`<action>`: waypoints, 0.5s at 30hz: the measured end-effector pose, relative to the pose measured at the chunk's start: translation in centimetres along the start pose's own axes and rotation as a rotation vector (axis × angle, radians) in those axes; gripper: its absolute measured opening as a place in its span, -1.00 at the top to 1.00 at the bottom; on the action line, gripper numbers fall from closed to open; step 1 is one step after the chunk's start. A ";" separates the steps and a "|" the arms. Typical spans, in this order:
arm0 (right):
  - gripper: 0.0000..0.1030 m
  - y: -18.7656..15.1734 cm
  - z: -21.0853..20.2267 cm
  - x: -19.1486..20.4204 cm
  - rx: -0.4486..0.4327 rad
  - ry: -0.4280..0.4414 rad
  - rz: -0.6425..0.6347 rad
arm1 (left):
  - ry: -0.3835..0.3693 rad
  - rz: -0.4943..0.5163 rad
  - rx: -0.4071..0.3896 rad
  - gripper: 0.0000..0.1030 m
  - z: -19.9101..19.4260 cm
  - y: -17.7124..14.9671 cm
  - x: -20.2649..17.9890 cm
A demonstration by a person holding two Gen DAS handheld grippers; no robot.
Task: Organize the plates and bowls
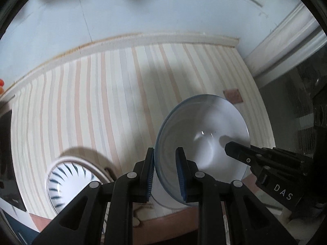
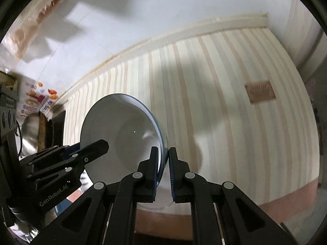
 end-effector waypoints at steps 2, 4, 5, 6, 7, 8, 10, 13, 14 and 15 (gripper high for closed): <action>0.78 -1.2 0.6 -0.4 0.017 -0.004 0.009 | -0.002 -0.003 0.019 0.64 0.7 -0.9 0.0; 0.77 -2.4 1.2 -0.7 0.034 -0.012 0.014 | 0.000 -0.001 0.034 0.64 1.4 -1.4 0.1; 0.77 -2.7 1.5 -0.8 0.040 -0.014 0.013 | 0.002 0.000 0.039 0.64 1.5 -1.9 0.2; 0.77 -3.2 1.8 -0.9 0.049 -0.017 0.015 | 0.002 -0.002 0.046 0.64 1.8 -2.3 0.2; 0.76 -3.6 2.2 -1.0 0.056 -0.020 0.018 | 0.001 -0.005 0.051 0.64 2.0 -2.6 0.2; 0.76 -3.8 2.4 -1.1 0.062 -0.022 0.019 | 0.003 -0.005 0.056 0.64 2.2 -3.1 0.3; 0.76 -4.4 3.0 -1.3 0.077 -0.026 0.023 | 0.009 0.000 0.070 0.64 2.8 -3.6 0.4; 0.76 -5.0 3.7 -1.6 0.095 -0.034 0.025 | -0.003 -0.013 0.084 0.64 3.3 -4.1 0.4; 0.77 -5.1 3.9 -1.7 0.101 -0.036 0.025 | -0.002 -0.011 0.088 0.64 3.5 -4.2 0.4; 0.77 -5.3 4.1 -1.8 0.106 -0.038 0.026 | -0.001 -0.009 0.090 0.64 3.6 -4.3 0.3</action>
Point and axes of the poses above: each gripper's, at about its wrist camera, not at the fingertips, and z roughly the way its jaws point, x to its left, y to its top, the point moved 5 cm from there along z, roughly the way its jaws point, and after that the axes turned 8 degrees about y, right-handed, at the moved point
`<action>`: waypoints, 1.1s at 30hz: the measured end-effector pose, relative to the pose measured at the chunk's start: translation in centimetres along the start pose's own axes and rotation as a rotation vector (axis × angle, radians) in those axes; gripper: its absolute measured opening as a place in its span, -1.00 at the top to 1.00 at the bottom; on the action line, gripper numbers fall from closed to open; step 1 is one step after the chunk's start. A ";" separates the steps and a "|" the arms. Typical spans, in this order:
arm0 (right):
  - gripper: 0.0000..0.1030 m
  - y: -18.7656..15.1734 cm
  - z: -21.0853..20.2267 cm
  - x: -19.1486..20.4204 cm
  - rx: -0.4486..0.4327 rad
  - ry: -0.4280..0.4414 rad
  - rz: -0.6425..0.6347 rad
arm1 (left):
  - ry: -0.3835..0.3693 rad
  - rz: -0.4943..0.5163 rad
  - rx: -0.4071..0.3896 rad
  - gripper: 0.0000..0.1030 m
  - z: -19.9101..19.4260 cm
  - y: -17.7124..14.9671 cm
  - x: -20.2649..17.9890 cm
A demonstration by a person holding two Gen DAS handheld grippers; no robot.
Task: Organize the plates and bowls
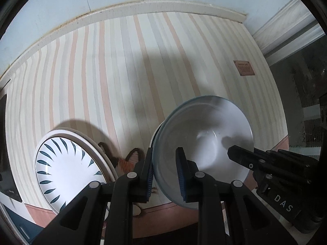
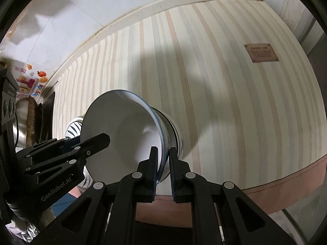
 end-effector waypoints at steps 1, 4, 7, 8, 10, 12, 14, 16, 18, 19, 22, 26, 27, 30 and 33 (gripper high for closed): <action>0.77 -0.1 0.2 -0.1 0.003 -0.001 0.002 | 0.002 0.001 0.002 0.64 0.0 0.0 0.0; 0.77 -0.2 0.5 -0.2 0.013 -0.001 0.005 | 0.014 0.008 0.000 0.64 0.2 0.1 -0.1; 0.76 -0.2 0.7 -0.3 0.025 -0.003 0.007 | 0.023 0.014 0.008 0.64 0.6 0.0 0.0; 0.76 -0.2 0.8 -0.3 0.029 -0.004 0.006 | 0.026 0.016 0.012 0.64 0.8 0.0 0.0; 0.76 -0.3 1.1 -0.2 0.039 -0.010 0.004 | 0.030 0.019 0.021 0.64 1.1 0.0 0.1; 0.75 -0.3 1.3 -0.1 0.047 -0.016 -0.002 | 0.039 0.023 0.028 0.64 1.5 -0.1 0.2; 0.75 -0.1 1.3 -0.1 0.048 -0.018 -0.008 | 0.042 0.027 0.026 0.64 1.5 -0.1 0.2; 0.75 0.0 1.3 0.0 0.049 -0.021 -0.011 | 0.045 0.027 0.027 0.64 1.6 0.0 0.2; 0.75 0.1 1.3 0.0 0.049 -0.028 -0.012 | 0.048 0.033 0.026 0.64 1.6 0.0 0.2; 0.74 0.1 1.3 -0.1 0.050 -0.037 -0.009 | 0.049 0.033 0.025 0.64 1.6 0.0 0.2; 0.70 0.2 1.3 -0.2 0.052 -0.026 0.006 | 0.055 0.035 0.021 0.64 1.7 0.0 0.1; 0.70 0.5 1.3 -0.2 0.058 -0.037 -0.008 | 0.063 0.036 0.019 0.64 1.7 -0.1 0.0; 0.70 0.5 1.3 -0.2 0.058 -0.037 -0.008 | 0.061 0.036 0.024 0.63 1.8 -0.1 0.0; 0.70 0.5 1.0 -0.1 0.054 -0.035 -0.008 | 0.053 0.036 0.023 0.63 1.2 -0.3 0.2; 0.67 0.3 -0.3 0.4 0.033 -0.045 -0.019 | 0.051 0.037 -0.005 0.63 -0.4 -0.8 0.5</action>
Point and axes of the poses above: each gripper's, at about its wrist camera, not at the fingertips, and z roughly the way its jaws point, x to its left, y to its top, the point moved 5 cm from there along z, roughly the way its jaws point, and after that the axes turned 8 degrees about y, right-handed, at the moved point
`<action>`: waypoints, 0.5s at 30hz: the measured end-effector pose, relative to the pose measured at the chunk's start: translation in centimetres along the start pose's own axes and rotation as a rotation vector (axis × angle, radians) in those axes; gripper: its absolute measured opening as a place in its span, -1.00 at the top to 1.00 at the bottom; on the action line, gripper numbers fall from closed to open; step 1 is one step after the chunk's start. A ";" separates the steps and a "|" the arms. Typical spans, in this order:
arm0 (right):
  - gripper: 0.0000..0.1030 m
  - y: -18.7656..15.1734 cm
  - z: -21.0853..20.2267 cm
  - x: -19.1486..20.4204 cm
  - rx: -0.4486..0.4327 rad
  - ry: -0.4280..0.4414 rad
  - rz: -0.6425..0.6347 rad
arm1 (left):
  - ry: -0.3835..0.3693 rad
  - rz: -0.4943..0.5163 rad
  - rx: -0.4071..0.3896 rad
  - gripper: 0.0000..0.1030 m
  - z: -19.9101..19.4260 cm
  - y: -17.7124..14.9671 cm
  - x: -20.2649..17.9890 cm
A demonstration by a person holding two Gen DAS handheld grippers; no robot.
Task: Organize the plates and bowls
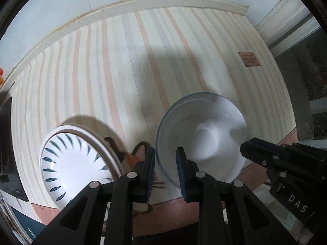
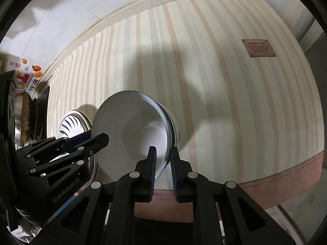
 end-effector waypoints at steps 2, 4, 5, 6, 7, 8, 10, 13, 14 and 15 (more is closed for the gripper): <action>0.47 -0.5 -1.2 0.5 -0.023 -0.006 -0.016 | -0.009 0.004 -0.032 0.58 -1.7 -0.4 0.2; 0.07 -1.2 -2.9 1.1 -0.056 -0.021 -0.033 | -0.016 0.007 -0.071 0.49 -3.6 -1.0 0.5; 0.00 -1.6 -3.7 1.4 -0.070 -0.022 -0.043 | -0.019 0.005 -0.087 0.46 -4.4 -1.3 0.7; -0.16 -2.0 -4.5 1.8 -0.085 -0.023 -0.052 | -0.020 0.005 -0.104 0.39 -5.2 -1.6 0.9; -0.30 -2.4 -5.4 2.2 -0.103 -0.030 -0.063 | -0.021 0.001 -0.124 0.31 -5.9 -1.9 1.2; -0.36 -2.8 -6.1 2.5 -0.114 -0.036 -0.070 | -0.034 -0.007 -0.136 0.27 -6.8 -2.3 1.4; -0.49 -3.7 -7.4 3.2 -0.135 -0.040 -0.085 | -0.052 -0.011 -0.152 -0.01 -8.0 -3.1 1.8; -0.59 -5.1 -9.0 4.1 -0.157 -0.050 -0.101 | -0.067 -0.011 -0.170 -0.40 -9.5 -4.1 2.0; -0.61 -5.6 -9.6 4.5 -0.162 -0.051 -0.106 | -0.072 -0.010 -0.175 -0.41 -10.0 -4.4 2.0; -0.64 -6.2 -10.1 4.8 -0.166 -0.053 -0.113 | -0.074 -0.005 -0.179 -0.45 -10.4 -4.7 2.0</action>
Point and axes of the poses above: each gripper's, at about its wrist camera, not at the fingertips, and z roughly the way its jaws point, x to its left, y to its top, the point moved 5 cm from there along z, roughly the way its jaws point, and after that the axes turned 8 degrees about y, right-handed, at the moved point
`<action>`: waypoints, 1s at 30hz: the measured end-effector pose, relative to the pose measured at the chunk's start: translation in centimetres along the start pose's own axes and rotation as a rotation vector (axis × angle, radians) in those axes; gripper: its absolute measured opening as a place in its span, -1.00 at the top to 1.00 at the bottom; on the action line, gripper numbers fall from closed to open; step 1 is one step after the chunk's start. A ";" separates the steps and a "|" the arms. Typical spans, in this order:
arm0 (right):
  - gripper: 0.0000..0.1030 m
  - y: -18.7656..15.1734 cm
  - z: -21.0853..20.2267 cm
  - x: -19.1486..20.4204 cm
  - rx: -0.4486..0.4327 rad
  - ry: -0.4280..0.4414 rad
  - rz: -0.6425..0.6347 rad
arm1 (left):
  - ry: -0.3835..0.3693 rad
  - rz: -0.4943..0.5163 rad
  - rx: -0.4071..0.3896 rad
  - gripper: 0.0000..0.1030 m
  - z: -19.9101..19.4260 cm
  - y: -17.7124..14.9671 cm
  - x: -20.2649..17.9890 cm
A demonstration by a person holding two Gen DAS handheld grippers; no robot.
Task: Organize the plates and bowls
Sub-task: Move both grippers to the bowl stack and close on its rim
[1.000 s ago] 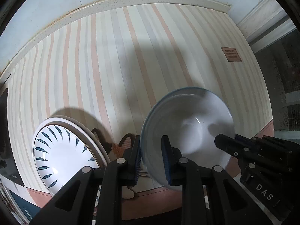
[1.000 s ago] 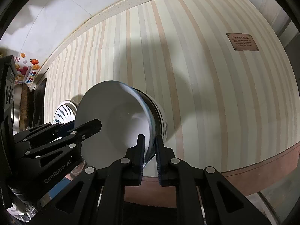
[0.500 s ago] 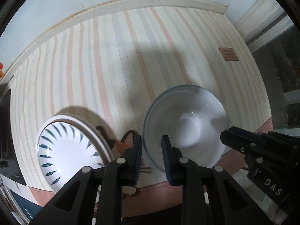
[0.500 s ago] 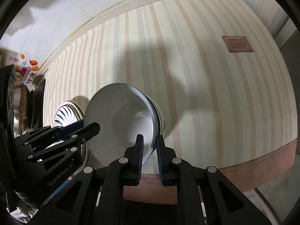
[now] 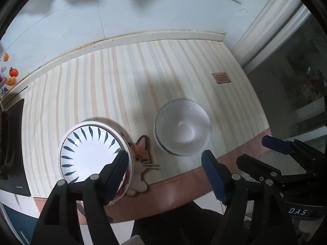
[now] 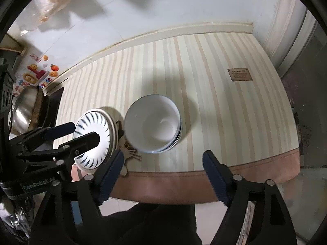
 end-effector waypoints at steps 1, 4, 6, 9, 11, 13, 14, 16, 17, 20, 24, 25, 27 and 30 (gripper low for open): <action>-0.67 -0.4 -0.6 0.3 -0.006 0.000 -0.003 | 0.004 0.007 -0.002 -0.50 -0.5 -0.3 0.0; -0.73 -1.3 -2.4 1.1 -0.028 -0.010 -0.013 | 0.007 0.012 -0.011 -0.63 -1.7 -1.0 -0.1; -0.75 -1.7 -3.5 1.5 -0.042 -0.014 -0.018 | -0.001 0.011 -0.012 -0.63 -2.5 -1.5 0.0; -0.77 -2.4 -4.8 2.0 -0.061 -0.022 -0.023 | -0.002 0.003 -0.017 -0.64 -3.4 -2.2 0.3; -0.78 -2.7 -5.6 2.3 -0.076 -0.027 -0.023 | -0.012 -0.004 -0.017 -0.64 -3.9 -2.5 0.4; -0.78 -2.9 -6.2 2.4 -0.085 -0.026 -0.020 | -0.013 -0.003 -0.022 -0.66 -4.2 -2.7 0.5; -0.79 -3.0 -6.5 2.4 -0.089 -0.025 -0.016 | -0.017 -0.008 -0.023 -0.66 -4.3 -2.7 0.6; -0.79 -3.0 -6.8 2.4 -0.095 -0.030 -0.015 | -0.025 -0.012 -0.021 -0.67 -4.4 -2.8 0.6; -0.79 -2.9 -7.0 2.3 -0.098 -0.032 -0.014 | -0.029 -0.014 -0.023 -0.67 -4.5 -2.8 0.6; -0.79 -2.9 -7.0 2.2 -0.098 -0.032 -0.008 | -0.040 -0.012 -0.029 -0.67 -4.8 -2.7 0.4; -0.79 -2.6 -6.8 1.8 -0.091 -0.032 -0.001 | -0.044 -0.007 -0.028 -0.67 -4.6 -2.3 0.1; -0.79 -2.5 -6.6 1.7 -0.089 -0.031 0.001 | -0.045 -0.008 -0.027 -0.67 -4.6 -2.1 0.0; -0.80 -2.4 -6.4 1.6 -0.085 -0.031 0.008 | -0.043 -0.006 -0.028 -0.67 -4.3 -1.7 -0.1; -0.80 -2.2 -5.8 0.9 -0.077 -0.034 0.026 | -0.042 -0.006 -0.024 -0.67 -3.8 -1.1 -0.2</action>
Point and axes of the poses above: each gripper's, at about its wrist camera, not at the fingertips, and z roughly the way its jaws point, x to its left, y to its top, the point moved 5 cm from there along z, roughly the way its jaws point, and after that the axes turned 8 degrees about y, right-handed, at the moved point
